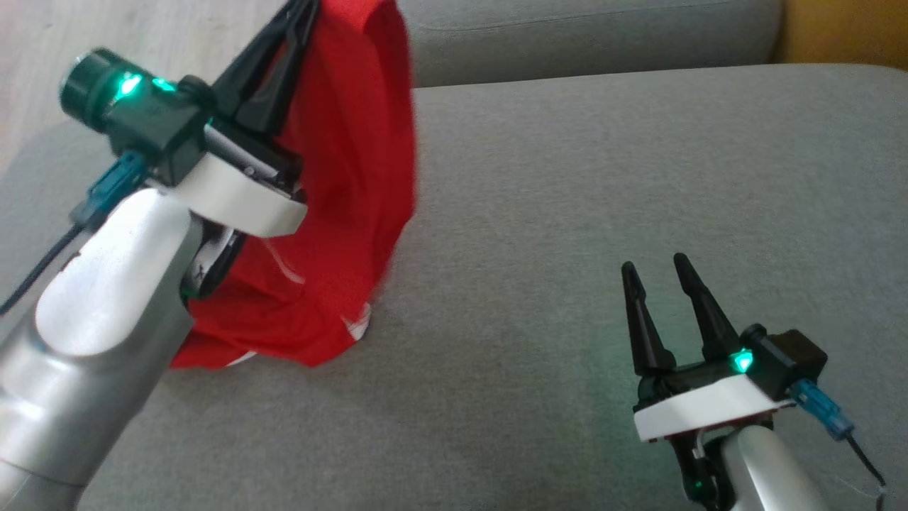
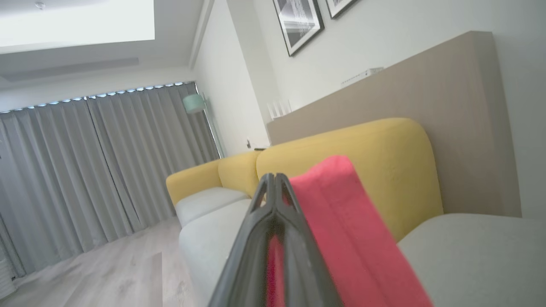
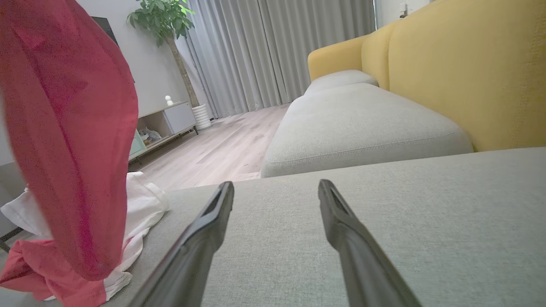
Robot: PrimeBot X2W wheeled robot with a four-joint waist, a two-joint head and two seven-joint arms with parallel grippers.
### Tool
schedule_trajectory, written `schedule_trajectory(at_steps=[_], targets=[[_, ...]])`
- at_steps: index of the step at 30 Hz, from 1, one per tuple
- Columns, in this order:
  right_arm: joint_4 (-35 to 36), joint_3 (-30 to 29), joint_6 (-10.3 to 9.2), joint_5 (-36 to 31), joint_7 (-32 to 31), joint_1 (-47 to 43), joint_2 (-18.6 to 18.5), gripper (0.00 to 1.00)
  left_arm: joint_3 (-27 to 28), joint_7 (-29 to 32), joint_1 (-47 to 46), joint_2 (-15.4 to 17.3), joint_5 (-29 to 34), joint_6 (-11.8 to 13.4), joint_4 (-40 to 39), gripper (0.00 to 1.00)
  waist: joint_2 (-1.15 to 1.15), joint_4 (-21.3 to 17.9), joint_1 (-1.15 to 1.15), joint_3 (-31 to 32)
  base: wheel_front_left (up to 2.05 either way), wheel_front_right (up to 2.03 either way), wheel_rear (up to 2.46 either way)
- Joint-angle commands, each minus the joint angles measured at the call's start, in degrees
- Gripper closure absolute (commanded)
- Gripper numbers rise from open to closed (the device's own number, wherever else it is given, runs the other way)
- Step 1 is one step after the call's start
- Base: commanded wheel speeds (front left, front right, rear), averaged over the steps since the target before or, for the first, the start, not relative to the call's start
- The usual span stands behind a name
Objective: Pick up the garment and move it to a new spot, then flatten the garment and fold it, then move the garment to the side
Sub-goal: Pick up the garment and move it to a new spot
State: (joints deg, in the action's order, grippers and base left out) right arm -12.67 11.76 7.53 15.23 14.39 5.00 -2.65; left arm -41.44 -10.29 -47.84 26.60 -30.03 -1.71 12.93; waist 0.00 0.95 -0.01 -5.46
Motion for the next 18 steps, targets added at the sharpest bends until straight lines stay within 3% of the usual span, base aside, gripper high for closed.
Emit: schedule_trajectory(at_steps=[1, 12, 18], targets=[[2.11, 1.31, -0.04, 0.44, 0.61, 0.64, -0.22, 0.00, 3.44, -1.57, -3.23, 2.39, 1.16, 0.60, -2.89, 1.00, 0.00, -1.23, 0.01, 0.20, 0.00, 0.00, 0.00], [3.11, 0.09, -0.04, 0.22, 0.61, 2.19, -0.22, 0.00, 6.13, -4.63, -5.59, -3.29, 3.41, 1.08, -9.46, 1.00, 0.00, -9.99, 0.01, -1.71, 0.00, 0.00, 0.00], [4.50, 1.72, -0.04, 1.64, 0.61, 3.45, -0.22, 0.00, 4.48, -4.69, -9.83, -7.32, 6.23, -1.47, -8.67, 1.00, 0.00, -16.78, 0.01, -4.30, 0.00, 0.00, 0.00]])
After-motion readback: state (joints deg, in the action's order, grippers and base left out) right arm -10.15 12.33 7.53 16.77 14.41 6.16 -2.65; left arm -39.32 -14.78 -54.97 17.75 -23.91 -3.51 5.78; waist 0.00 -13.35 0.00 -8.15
